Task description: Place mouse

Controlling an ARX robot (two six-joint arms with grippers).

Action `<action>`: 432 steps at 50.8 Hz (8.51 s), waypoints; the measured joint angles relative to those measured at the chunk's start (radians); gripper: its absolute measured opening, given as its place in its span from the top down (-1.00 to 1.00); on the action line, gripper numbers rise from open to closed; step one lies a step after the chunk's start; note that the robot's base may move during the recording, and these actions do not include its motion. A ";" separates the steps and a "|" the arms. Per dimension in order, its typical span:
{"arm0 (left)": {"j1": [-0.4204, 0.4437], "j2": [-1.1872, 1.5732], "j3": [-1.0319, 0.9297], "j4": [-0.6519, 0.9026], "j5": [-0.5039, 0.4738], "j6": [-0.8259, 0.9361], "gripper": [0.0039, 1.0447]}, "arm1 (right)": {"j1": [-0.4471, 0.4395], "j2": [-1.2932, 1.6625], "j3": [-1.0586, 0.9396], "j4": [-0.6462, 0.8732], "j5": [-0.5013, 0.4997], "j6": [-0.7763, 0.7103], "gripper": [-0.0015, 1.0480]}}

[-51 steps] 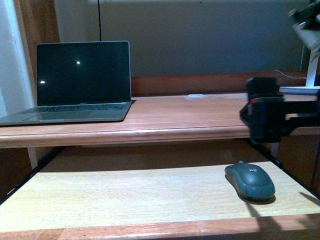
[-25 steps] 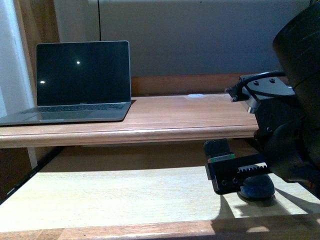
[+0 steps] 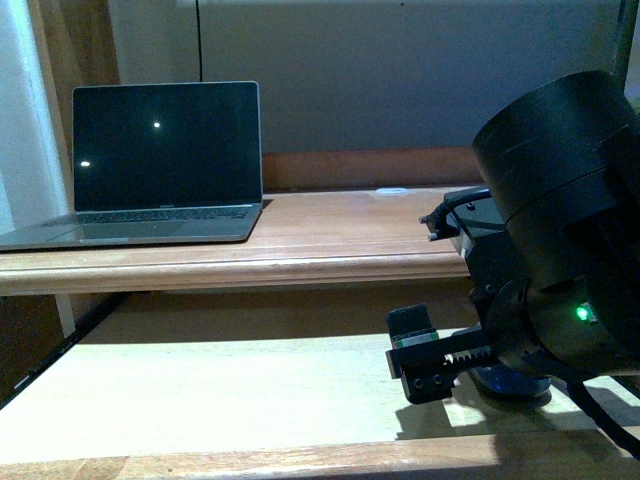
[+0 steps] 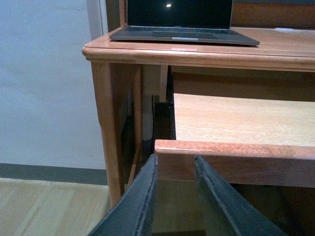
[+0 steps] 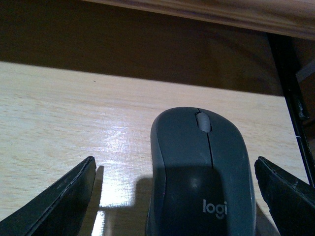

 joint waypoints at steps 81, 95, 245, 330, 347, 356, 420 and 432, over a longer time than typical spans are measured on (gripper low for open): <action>0.000 0.000 0.000 0.000 0.000 0.002 -0.86 | 0.060 0.363 0.922 -0.475 0.161 0.100 -0.09; 0.000 0.000 0.000 0.000 0.000 0.002 -0.86 | 0.092 0.687 1.394 -0.650 0.270 0.107 -0.09; 0.000 0.000 0.000 0.000 0.000 0.002 -0.86 | 0.071 0.188 -0.060 0.441 -0.332 -0.126 -0.86; 0.000 0.000 0.000 0.000 0.000 0.002 -0.86 | 0.021 -1.320 -0.783 -0.128 -0.191 0.301 -0.86; 0.000 0.000 0.000 0.000 0.002 0.002 -0.86 | -0.263 -1.563 -0.931 -0.097 -0.125 0.011 -0.17; 0.000 0.000 0.000 0.000 0.002 0.002 -0.86 | -0.374 -1.602 -0.946 -0.111 -0.230 -0.035 0.45; 0.000 0.000 0.000 0.000 0.002 0.002 -0.86 | -0.561 -1.666 -0.988 -0.125 -0.406 -0.052 -0.86; 0.000 0.000 0.000 0.000 0.002 0.002 -0.86 | -0.561 -1.665 -0.988 -0.125 -0.406 -0.052 -0.86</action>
